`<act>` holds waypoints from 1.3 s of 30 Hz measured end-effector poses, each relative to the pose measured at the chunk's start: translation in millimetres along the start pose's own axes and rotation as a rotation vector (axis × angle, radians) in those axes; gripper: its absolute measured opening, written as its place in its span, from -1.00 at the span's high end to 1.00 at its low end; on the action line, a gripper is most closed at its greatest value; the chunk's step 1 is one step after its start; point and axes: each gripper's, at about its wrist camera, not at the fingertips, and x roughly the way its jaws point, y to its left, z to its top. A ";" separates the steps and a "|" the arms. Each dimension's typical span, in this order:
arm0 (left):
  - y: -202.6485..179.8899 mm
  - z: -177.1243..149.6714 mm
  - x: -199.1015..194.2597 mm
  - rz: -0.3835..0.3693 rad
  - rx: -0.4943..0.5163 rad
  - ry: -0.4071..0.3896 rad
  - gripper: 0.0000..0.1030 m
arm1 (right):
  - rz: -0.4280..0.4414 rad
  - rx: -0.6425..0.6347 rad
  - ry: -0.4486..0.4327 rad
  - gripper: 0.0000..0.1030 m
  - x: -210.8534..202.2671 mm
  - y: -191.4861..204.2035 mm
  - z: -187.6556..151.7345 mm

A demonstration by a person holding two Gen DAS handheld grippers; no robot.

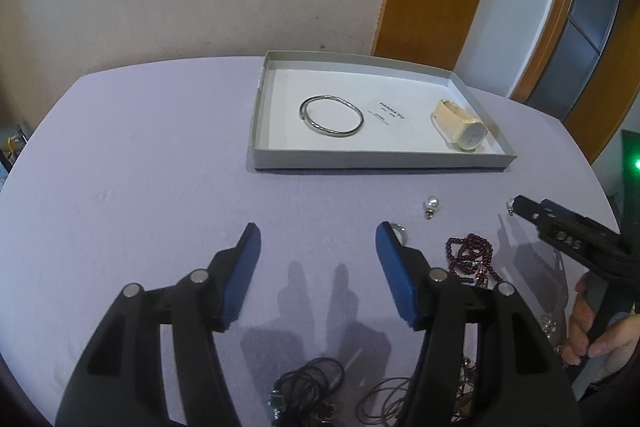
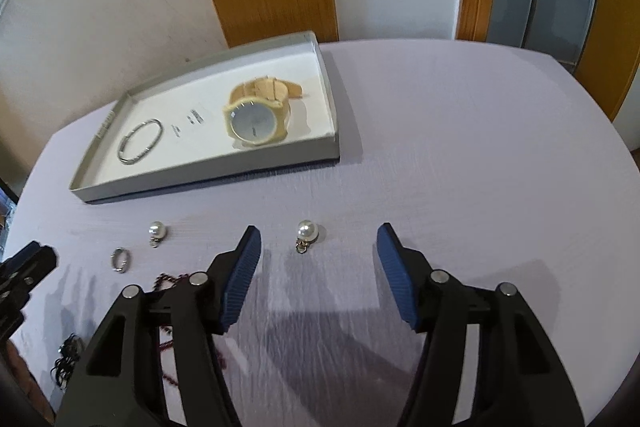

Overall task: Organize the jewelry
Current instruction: 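Grasp the pearl pendant with the right gripper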

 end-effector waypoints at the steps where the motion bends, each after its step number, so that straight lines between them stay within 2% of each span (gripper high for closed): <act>1: 1.2 0.5 0.4 0.002 -0.001 -0.001 -0.17 | -0.007 -0.001 0.004 -0.15 4.2 1.0 0.7; 9: 11.9 1.7 5.8 0.003 -0.007 0.008 -0.17 | -0.042 -0.028 0.002 -0.09 11.6 11.3 2.6; 16: 12.2 -0.5 9.2 -0.006 -0.003 0.019 -0.17 | -0.074 -0.066 -0.002 0.08 11.9 18.7 -0.1; 20: 11.9 -1.1 8.1 -0.009 -0.001 0.018 -0.17 | -0.069 -0.082 -0.004 0.26 12.0 22.9 -0.3; 25: 10.2 -2.3 8.2 -0.016 0.008 0.020 -0.17 | -0.053 -0.080 -0.002 0.72 10.9 21.8 -0.5; 35: -4.9 -6.4 13.0 -0.045 0.046 0.033 -0.17 | 0.001 -0.078 0.006 0.72 6.9 15.8 -4.0; 39: -7.8 -5.5 14.6 -0.059 0.054 0.033 -0.17 | 0.014 -0.080 0.009 0.64 5.3 15.8 -5.2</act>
